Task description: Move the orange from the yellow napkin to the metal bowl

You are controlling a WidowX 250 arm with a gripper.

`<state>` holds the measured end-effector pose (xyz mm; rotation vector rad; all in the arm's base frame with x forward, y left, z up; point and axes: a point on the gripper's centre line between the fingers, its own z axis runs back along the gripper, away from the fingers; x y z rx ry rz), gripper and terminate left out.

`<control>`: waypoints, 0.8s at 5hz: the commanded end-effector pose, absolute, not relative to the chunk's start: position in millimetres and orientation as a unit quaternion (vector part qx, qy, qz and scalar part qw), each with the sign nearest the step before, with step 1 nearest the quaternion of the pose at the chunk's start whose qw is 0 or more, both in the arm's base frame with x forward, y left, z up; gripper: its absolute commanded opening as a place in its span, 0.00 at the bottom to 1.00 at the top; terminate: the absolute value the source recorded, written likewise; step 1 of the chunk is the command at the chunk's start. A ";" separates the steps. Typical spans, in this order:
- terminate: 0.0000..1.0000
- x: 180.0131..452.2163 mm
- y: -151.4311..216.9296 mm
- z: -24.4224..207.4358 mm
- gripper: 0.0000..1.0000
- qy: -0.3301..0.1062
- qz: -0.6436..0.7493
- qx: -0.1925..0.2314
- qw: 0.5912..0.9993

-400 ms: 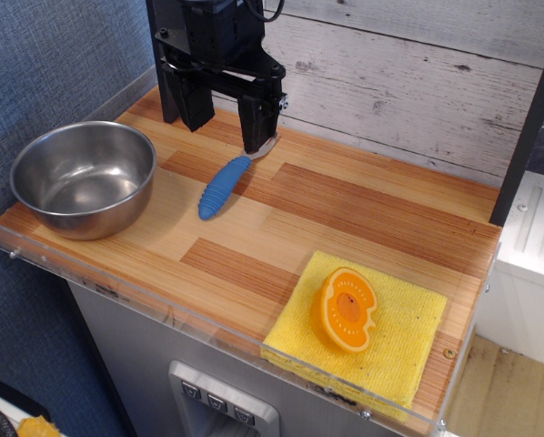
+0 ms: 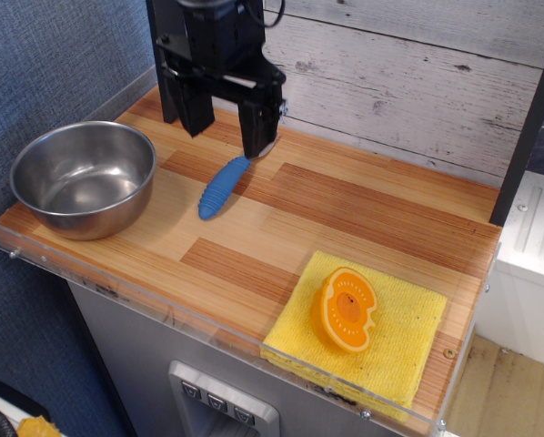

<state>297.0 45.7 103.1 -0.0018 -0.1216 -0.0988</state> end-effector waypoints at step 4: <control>0.00 246.9 -34.6 81.2 1.00 -0.055 -0.129 -0.017 0.990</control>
